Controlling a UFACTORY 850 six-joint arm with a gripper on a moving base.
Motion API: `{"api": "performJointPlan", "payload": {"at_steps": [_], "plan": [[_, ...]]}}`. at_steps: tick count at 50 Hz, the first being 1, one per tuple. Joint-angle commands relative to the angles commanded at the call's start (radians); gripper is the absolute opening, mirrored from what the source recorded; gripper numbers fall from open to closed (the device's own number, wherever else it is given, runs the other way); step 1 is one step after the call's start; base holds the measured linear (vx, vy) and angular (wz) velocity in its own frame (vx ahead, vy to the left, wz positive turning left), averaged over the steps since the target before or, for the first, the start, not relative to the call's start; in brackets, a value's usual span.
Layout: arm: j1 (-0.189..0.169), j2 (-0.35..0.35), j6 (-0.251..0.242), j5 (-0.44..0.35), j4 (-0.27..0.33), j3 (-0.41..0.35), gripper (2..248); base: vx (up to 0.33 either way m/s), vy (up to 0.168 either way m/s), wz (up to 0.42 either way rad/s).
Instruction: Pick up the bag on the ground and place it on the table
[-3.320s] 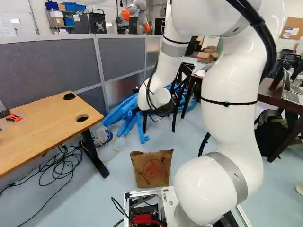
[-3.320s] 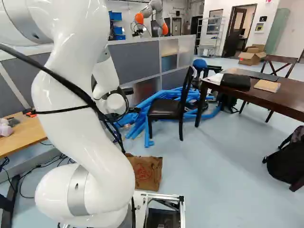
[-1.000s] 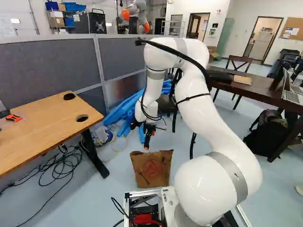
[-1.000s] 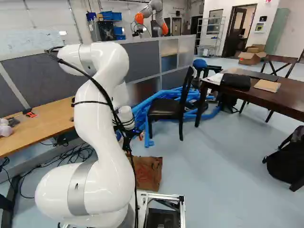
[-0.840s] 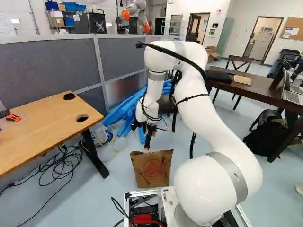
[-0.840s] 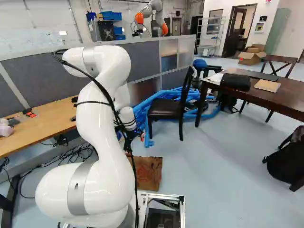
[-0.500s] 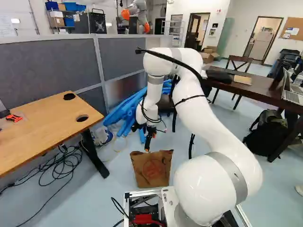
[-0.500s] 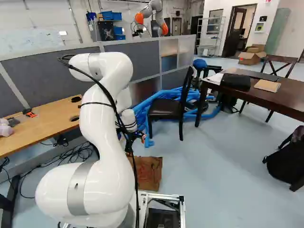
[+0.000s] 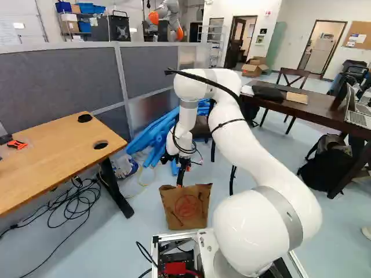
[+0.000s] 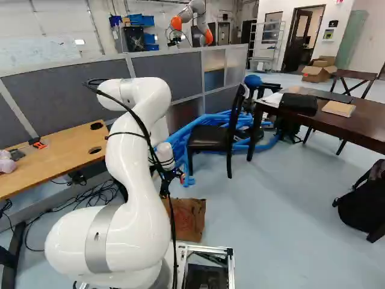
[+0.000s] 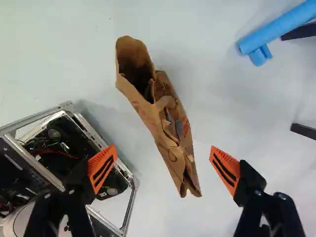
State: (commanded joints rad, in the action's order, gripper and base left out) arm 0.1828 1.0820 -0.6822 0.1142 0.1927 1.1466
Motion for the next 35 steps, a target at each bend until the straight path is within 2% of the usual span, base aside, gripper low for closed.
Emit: {"api": "performJointPlan", "payload": {"at_steps": [35], "plan": [[0.004, 0.147, 0.000, 0.000, 0.000, 0.142, 247, 0.000, 0.000, 0.000]]}}
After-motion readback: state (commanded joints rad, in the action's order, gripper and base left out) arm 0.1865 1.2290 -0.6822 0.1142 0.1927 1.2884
